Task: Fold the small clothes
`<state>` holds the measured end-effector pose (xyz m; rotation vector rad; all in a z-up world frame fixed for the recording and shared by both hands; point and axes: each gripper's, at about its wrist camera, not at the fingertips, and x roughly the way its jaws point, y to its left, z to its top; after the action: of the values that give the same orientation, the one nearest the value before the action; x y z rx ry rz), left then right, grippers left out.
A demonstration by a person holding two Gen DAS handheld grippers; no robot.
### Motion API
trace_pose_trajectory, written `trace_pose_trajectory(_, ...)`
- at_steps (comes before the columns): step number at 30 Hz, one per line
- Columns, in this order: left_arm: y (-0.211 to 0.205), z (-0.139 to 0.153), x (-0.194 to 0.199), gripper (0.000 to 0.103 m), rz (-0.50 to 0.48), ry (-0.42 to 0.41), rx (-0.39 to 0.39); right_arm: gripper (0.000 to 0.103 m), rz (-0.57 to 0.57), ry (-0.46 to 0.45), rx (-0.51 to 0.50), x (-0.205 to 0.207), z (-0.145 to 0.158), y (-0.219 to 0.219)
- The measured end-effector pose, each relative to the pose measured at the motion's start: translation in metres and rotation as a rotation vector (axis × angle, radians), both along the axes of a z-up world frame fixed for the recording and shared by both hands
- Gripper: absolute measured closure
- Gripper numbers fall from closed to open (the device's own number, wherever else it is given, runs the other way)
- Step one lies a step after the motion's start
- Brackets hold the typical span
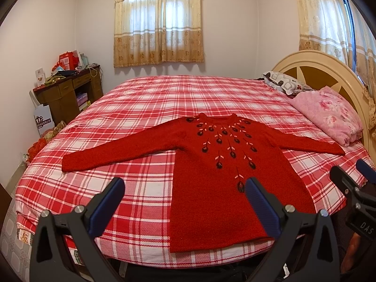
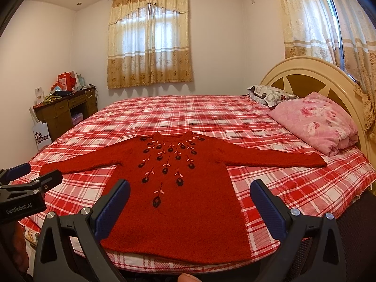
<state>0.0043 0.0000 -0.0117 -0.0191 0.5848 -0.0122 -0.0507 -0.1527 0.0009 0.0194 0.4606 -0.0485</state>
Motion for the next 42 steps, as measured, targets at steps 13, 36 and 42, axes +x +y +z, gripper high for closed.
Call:
trace_pose_trajectory(13,0.006,-0.008,0.020,0.000,-0.001,0.013,0.010,0.001,0.006,0.046,0.018,0.030,-0.021,-0.019)
trace_pose_trajectory(36,-0.030,-0.061,0.141,0.000,-0.051,0.091,0.087,0.001,-0.294,0.303,0.083,0.144,-0.098,-0.207)
trace_pose_trajectory(42,-0.041,-0.077,0.168,0.000,-0.051,0.105,0.114,0.001,-0.389,0.336,0.126,0.163,-0.105,-0.273)
